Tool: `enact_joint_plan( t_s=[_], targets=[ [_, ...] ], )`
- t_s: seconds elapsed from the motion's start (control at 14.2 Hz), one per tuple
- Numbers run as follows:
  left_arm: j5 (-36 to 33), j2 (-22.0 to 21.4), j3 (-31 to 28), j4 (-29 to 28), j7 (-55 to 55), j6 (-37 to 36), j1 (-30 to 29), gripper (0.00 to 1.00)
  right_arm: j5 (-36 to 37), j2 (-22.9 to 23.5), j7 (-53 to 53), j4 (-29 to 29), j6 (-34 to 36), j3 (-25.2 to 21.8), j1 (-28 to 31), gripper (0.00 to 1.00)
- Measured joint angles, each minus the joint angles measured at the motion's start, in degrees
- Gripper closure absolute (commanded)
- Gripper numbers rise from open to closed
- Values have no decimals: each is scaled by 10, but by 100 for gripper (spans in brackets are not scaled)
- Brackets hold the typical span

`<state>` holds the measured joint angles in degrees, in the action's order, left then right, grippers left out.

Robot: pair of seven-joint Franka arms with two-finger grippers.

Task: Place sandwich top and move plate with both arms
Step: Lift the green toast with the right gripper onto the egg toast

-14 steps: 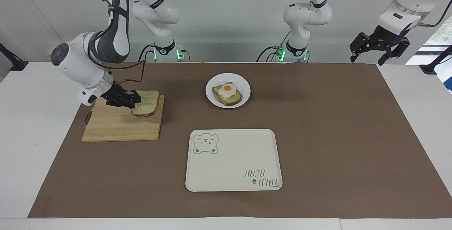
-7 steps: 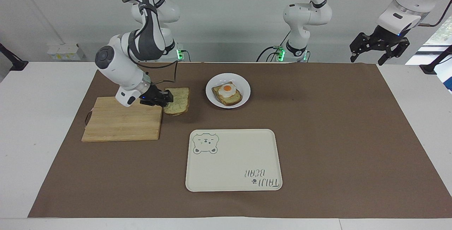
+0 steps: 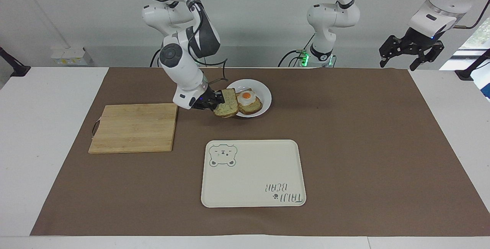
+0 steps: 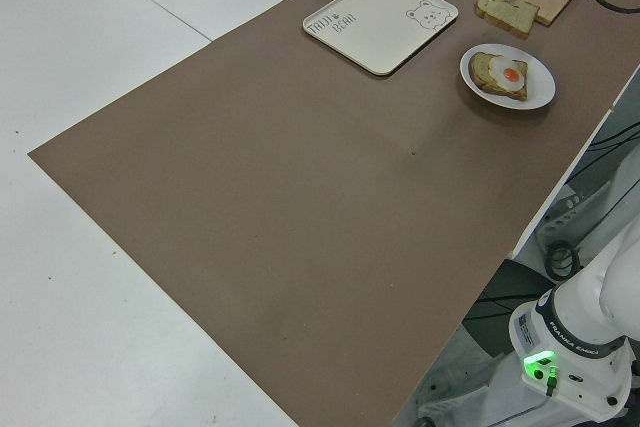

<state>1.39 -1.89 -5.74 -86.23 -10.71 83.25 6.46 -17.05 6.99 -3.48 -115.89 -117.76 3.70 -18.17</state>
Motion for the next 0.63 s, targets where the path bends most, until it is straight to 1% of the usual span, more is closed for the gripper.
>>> enact_joint_plan(
  t_s=[0.28,0.56,0.63],
  targets=[
    [0,0,0,0,0,0,0,0,1,12,-30,-10,-9,0,-51,100],
    [0,0,0,0,0,0,0,0,1,32,-40,-36,-59,0,-92,100],
    [0,0,1,0,0,0,0,0,1,37,-40,-40,-67,0,-102,36]
  ],
)
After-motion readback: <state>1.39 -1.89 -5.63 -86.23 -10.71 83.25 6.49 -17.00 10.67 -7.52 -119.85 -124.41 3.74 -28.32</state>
